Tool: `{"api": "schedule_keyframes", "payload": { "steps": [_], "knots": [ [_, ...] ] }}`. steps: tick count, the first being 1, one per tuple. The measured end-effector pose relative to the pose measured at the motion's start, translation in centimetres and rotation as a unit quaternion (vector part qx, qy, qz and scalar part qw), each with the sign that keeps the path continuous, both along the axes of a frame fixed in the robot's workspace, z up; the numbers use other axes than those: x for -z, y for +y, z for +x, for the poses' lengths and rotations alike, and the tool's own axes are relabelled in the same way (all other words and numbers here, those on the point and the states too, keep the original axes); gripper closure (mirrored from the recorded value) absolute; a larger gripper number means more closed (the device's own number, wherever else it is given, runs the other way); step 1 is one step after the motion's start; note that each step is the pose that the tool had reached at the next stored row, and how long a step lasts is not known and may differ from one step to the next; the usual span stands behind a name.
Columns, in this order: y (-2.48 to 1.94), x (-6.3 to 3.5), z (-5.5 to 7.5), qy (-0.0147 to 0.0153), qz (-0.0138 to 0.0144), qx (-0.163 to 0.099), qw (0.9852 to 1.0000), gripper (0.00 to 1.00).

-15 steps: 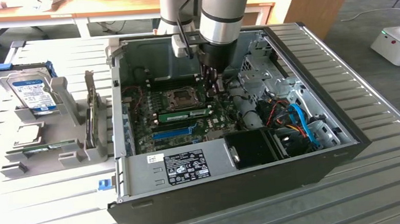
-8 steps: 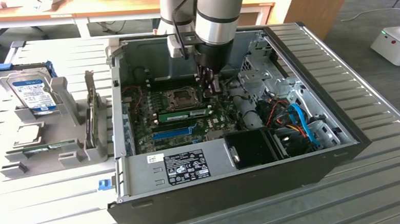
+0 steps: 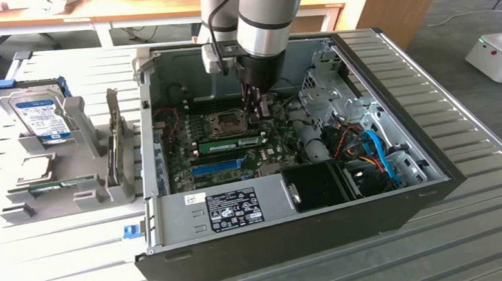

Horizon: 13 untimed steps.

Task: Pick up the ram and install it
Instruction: 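Press down the ram until it locks into place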

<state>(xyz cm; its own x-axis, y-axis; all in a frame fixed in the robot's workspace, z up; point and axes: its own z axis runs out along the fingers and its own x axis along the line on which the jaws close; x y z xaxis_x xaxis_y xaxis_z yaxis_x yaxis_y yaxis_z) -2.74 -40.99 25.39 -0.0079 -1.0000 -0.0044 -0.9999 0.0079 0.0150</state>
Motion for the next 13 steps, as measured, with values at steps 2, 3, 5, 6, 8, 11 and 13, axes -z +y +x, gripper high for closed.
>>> {"api": "schedule_keyframes", "payload": {
  "steps": [2,3,5,6,8,11,13],
  "knots": [
    [0.0,0.0,-0.4,0.0,0.0,0.0,1.0,0.89],
    [0.0,0.0,-0.5,0.0,0.0,0.0,1.0,0.89],
    [0.0,0.0,-0.9,0.0,0.0,0.0,1.0,0.89],
    [0.0,0.0,-1.1,0.0,0.0,0.0,1.0,0.89],
    [0.0,0.0,-1.4,0.0,0.0,0.0,1.0,0.89],
    [0.0,0.0,-2.0,0.0,0.0,0.0,1.0,0.89],
    [0.0,0.0,-2.4,0.0,0.0,0.0,1.0,0.89]
  ]
}}
